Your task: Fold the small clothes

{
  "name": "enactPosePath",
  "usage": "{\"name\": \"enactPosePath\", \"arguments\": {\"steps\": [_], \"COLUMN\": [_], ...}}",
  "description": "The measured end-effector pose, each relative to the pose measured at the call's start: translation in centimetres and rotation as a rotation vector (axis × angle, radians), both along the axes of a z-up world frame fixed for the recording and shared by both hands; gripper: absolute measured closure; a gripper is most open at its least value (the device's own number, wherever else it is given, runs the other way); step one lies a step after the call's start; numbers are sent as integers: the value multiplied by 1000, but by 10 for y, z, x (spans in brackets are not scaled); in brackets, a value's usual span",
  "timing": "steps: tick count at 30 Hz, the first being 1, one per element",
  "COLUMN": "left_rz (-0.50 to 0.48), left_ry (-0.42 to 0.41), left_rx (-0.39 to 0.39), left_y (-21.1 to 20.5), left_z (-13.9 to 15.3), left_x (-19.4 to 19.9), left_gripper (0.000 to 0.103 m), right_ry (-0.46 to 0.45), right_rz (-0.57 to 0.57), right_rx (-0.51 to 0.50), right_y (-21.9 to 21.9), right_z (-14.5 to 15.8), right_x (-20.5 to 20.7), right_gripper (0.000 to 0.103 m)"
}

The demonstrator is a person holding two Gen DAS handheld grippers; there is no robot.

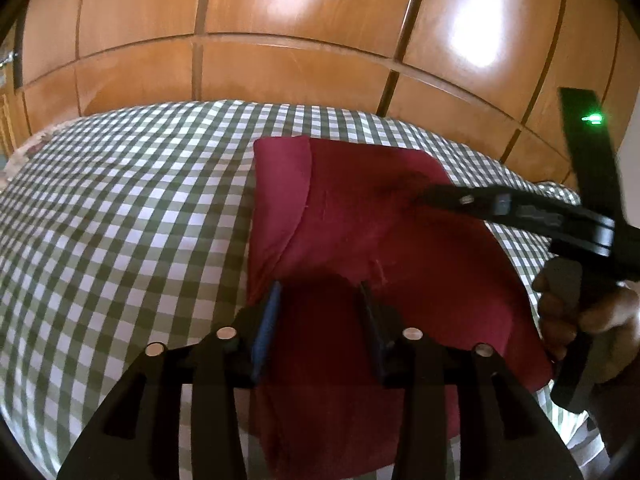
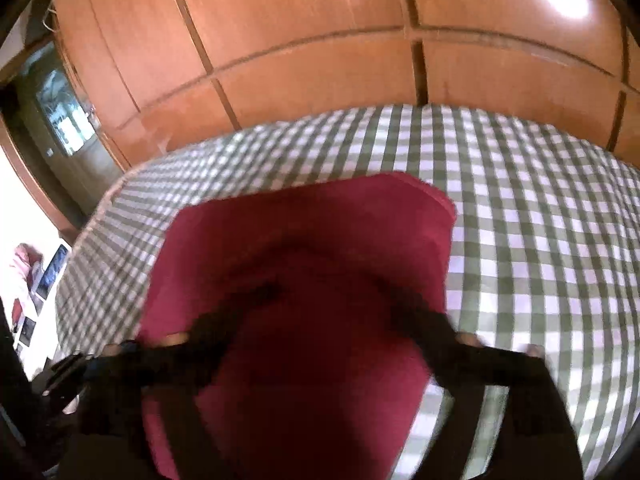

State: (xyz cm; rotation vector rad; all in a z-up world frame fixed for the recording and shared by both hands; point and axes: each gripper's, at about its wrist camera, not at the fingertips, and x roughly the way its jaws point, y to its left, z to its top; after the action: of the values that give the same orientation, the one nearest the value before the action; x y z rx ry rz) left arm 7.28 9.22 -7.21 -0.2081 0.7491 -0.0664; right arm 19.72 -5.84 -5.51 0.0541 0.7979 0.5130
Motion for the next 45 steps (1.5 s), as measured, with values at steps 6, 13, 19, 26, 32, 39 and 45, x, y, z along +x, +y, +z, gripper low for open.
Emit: {"name": "enactPosePath", "arguments": {"steps": [6, 13, 19, 26, 32, 39, 45], "left_rz": [6, 7, 65, -35, -120, -310, -549], "left_ry": [-5, -23, 6, 72, 56, 23, 28], "left_rx": [-11, -13, -46, -316, -404, -395, -317], "left_y": [1, -2, 17, 45, 45, -13, -131], "left_z": [3, 10, 1, -33, -29, 6, 34], "left_x": [-8, -18, -25, -11, -12, 0, 41], "left_gripper": [54, 43, 30, 55, 73, 76, 76], "right_ry": [63, 186, 280, 317, 201, 30, -29], "right_rz": [-20, -17, 96, 136, 131, 15, -224], "right_rx": [92, 192, 250, 267, 204, 226, 223], "right_y": [-34, -53, -39, -33, -33, -112, -226], "right_z": [-3, -24, -40, -53, -23, 32, 47], "right_x": [-14, 0, 6, 14, -16, -63, -91], "right_gripper": [6, 6, 6, 18, 54, 57, 57]}}
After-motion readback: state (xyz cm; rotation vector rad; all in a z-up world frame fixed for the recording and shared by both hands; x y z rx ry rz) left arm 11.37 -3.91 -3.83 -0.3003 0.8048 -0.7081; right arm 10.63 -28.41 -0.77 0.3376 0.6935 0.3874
